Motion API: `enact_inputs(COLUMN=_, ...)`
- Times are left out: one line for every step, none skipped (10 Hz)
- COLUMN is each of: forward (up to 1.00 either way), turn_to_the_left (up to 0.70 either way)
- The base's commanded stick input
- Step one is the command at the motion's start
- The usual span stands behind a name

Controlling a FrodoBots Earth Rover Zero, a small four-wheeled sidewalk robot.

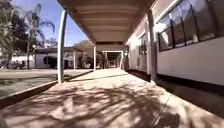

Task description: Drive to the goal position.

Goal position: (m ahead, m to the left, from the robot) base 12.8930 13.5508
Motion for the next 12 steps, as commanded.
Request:
enact_inputs(forward=0.70, turn_to_the_left=0.00)
enact_inputs(forward=0.70, turn_to_the_left=0.00)
enact_inputs(forward=0.70, turn_to_the_left=0.00)
enact_inputs(forward=0.70, turn_to_the_left=0.00)
enact_inputs(forward=0.70, turn_to_the_left=0.00)
enact_inputs(forward=0.70, turn_to_the_left=0.00)
enact_inputs(forward=0.70, turn_to_the_left=0.00)
enact_inputs(forward=0.70, turn_to_the_left=0.00)
enact_inputs(forward=0.70, turn_to_the_left=0.35)
enact_inputs(forward=0.70, turn_to_the_left=0.35)
enact_inputs(forward=0.70, turn_to_the_left=0.26)
enact_inputs(forward=0.70, turn_to_the_left=0.09)
